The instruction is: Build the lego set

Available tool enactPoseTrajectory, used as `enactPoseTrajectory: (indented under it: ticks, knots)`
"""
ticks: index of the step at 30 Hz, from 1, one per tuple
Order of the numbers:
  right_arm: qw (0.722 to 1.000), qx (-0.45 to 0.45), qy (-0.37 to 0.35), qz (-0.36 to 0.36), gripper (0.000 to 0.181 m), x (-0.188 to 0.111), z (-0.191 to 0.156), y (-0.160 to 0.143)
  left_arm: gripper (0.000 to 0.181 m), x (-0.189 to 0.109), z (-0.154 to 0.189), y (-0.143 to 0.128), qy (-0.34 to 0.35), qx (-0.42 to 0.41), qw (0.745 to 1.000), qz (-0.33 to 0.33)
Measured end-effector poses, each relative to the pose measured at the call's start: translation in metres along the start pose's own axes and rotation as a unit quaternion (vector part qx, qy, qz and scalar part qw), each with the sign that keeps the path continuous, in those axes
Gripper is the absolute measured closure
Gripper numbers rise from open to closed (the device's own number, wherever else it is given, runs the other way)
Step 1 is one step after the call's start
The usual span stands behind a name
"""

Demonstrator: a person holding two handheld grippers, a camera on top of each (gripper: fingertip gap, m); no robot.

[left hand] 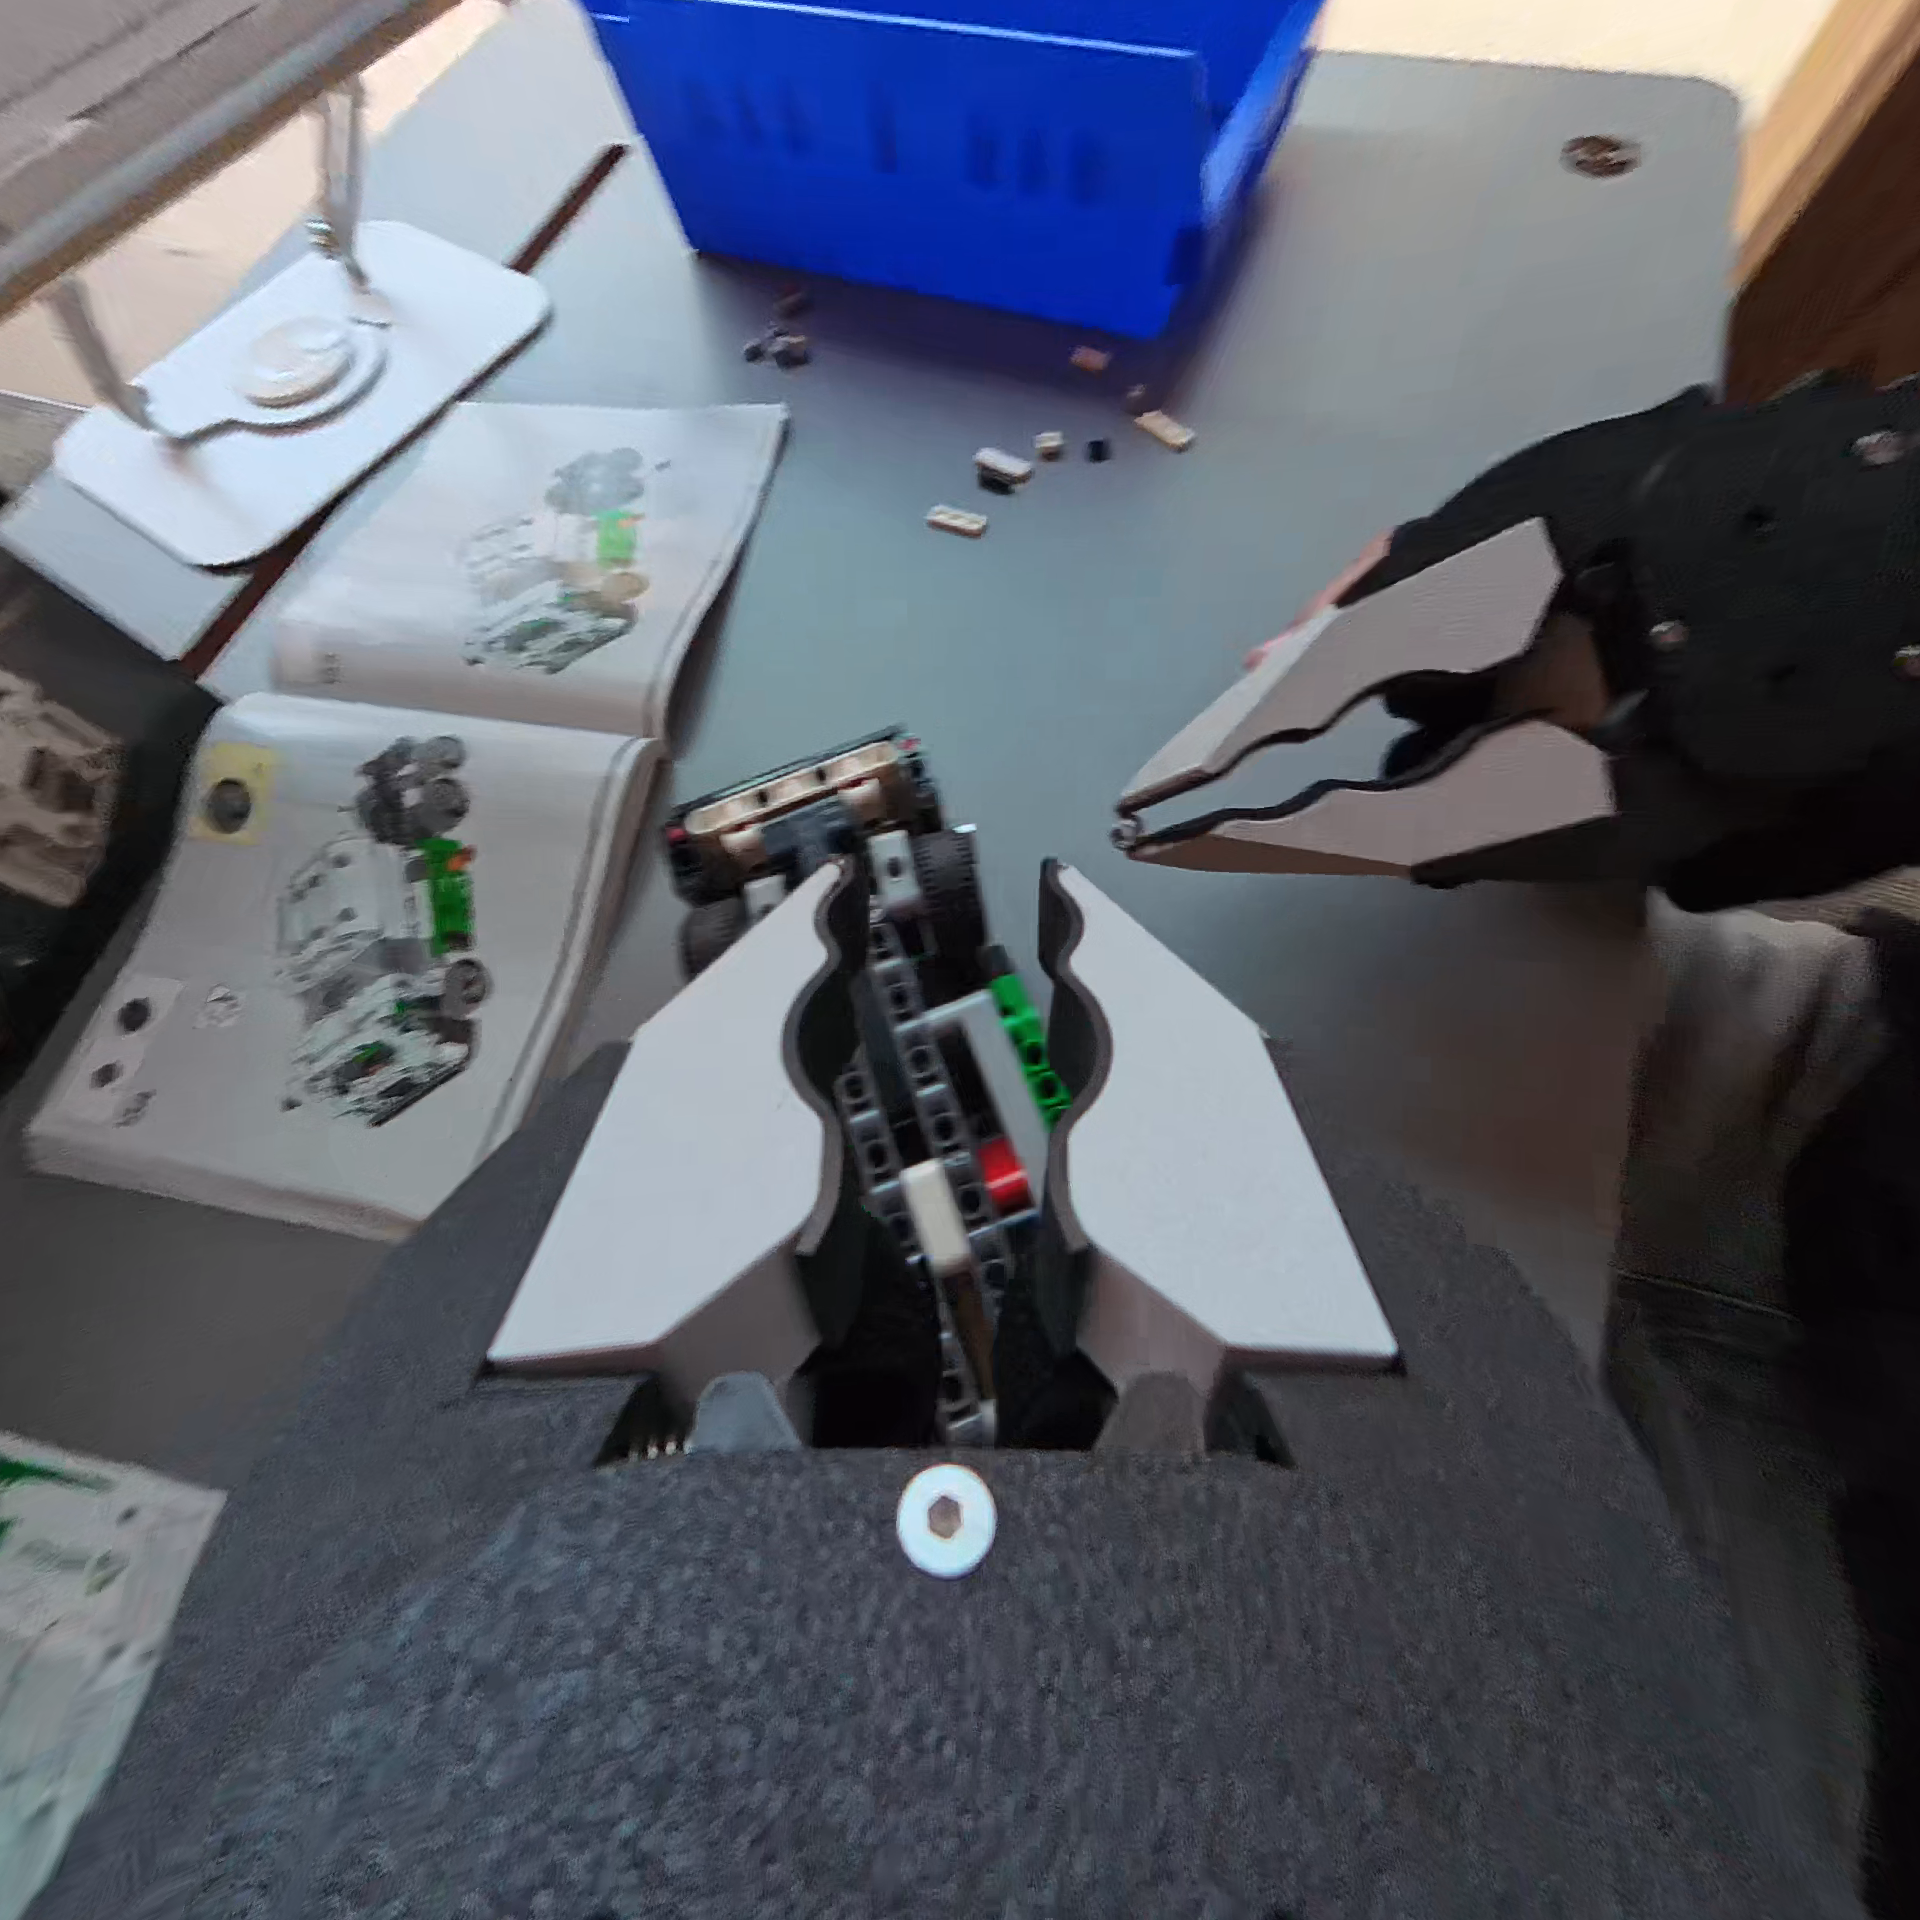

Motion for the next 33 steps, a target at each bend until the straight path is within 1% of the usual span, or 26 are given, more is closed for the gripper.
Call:
enactPoseTrajectory:
  ticks: [2, 4, 7, 10, 13, 23, 25, 26, 30, 33]
  knots:
    - [0.998, -0.04, -0.032, 0.025, 0.176, -0.014, 0.001, 0.001, 0.144, 0.006, 0.016, 0.006, -0.073, -0.011, 0.997, 0.003]
    - [0.995, -0.071, -0.045, 0.061, 0.176, -0.026, -0.001, 0.006, 0.144, 0.013, 0.025, 0.009, -0.106, -0.016, 0.994, 0.002]
    - [0.988, -0.106, -0.064, 0.088, 0.176, -0.039, -0.004, 0.015, 0.146, 0.02, 0.032, 0.011, -0.145, -0.026, 0.989, 0.015]
    - [0.982, -0.145, -0.08, 0.093, 0.176, -0.044, -0.01, 0.023, 0.15, 0.02, 0.033, 0.014, -0.162, -0.031, 0.985, 0.043]
    - [0.979, -0.153, -0.093, 0.095, 0.176, -0.045, -0.012, 0.028, 0.154, 0.016, 0.033, 0.016, -0.175, -0.032, 0.982, 0.061]
    - [0.978, -0.163, -0.093, 0.09, 0.176, -0.043, -0.015, 0.03, 0.158, 0.012, 0.035, 0.017, -0.193, -0.033, 0.977, 0.078]
    - [0.977, -0.169, -0.095, 0.088, 0.176, -0.043, -0.016, 0.029, 0.175, 0.013, 0.036, 0.016, -0.209, -0.032, 0.974, 0.078]
    - [0.976, -0.173, -0.096, 0.087, 0.176, -0.042, -0.016, 0.029, 0.176, 0.013, 0.037, 0.016, -0.214, -0.03, 0.973, 0.08]
    - [0.976, -0.172, -0.092, 0.092, 0.176, -0.044, -0.016, 0.03, 0.176, 0.013, 0.036, 0.016, -0.222, -0.03, 0.971, 0.086]
    - [0.978, -0.164, -0.076, 0.103, 0.176, -0.046, -0.016, 0.031, 0.176, 0.011, 0.035, 0.015, -0.243, -0.041, 0.965, 0.09]
Point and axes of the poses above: each gripper's, where its closed fingertips meet, x out along the fingers, y out of its top, z = x × y across the jaws, the point moved 10 cm from there along -x, back along the fingers, and after that the axes turned 6 degrees about x, right-handed, at the moved point
